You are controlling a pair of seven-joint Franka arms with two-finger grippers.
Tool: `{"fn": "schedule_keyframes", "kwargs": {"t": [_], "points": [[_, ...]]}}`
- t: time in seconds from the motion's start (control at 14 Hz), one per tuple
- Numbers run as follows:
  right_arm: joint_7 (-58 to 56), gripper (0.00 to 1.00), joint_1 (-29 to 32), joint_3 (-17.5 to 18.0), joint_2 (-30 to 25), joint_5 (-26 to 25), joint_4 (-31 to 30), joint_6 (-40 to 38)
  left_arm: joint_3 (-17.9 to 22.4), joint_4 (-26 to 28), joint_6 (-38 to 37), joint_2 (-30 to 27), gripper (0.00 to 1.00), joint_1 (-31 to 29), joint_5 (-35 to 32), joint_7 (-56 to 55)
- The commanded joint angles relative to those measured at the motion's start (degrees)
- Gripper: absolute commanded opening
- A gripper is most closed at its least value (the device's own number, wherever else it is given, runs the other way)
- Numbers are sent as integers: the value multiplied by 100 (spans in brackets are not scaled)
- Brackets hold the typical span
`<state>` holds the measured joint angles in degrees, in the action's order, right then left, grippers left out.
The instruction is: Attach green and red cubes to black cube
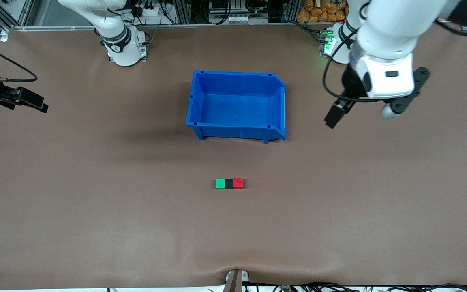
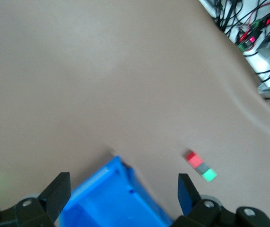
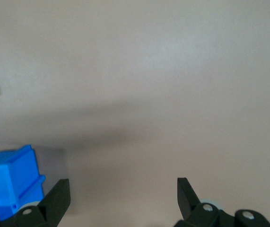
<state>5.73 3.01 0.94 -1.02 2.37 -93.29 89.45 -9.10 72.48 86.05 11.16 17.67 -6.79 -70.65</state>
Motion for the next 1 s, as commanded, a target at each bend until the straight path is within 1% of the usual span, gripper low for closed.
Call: {"fn": "schedule_keyframes", "kwargs": {"t": [0.0,0.07,0.21,0.29,0.43,0.57,0.64,0.86,0.93], "points": [[42,100,-11,29,23,-123,168,205,-258,196,-342,-254,100,-596,125,1468],[60,100,6,29,23,-175,301,196,-328,214,-369,-342,100,-842,134,1988],[-10,100,199,12,15,-71,294,144,-277,275,-378,-482,100,-976,108,3156],[-2,100,191,29,6,-70,294,-31,-189,519,-378,-614,100,-1028,90,3711],[17,100,42,73,6,-140,329,-199,91,749,-378,-825,100,-1134,73,4626],[25,100,-46,73,23,-298,591,-217,591,803,-378,-1001,100,-1134,99,5802],[34,100,-81,64,23,-351,645,-217,724,820,-387,-1054,100,-1143,125,6208],[51,100,-108,73,32,-334,855,-208,805,1101,-370,-1387,100,-1248,152,6528],[43,100,-151,64,32,-343,900,-191,805,1110,-361,-1449,100,-1266,152,6529]]}}
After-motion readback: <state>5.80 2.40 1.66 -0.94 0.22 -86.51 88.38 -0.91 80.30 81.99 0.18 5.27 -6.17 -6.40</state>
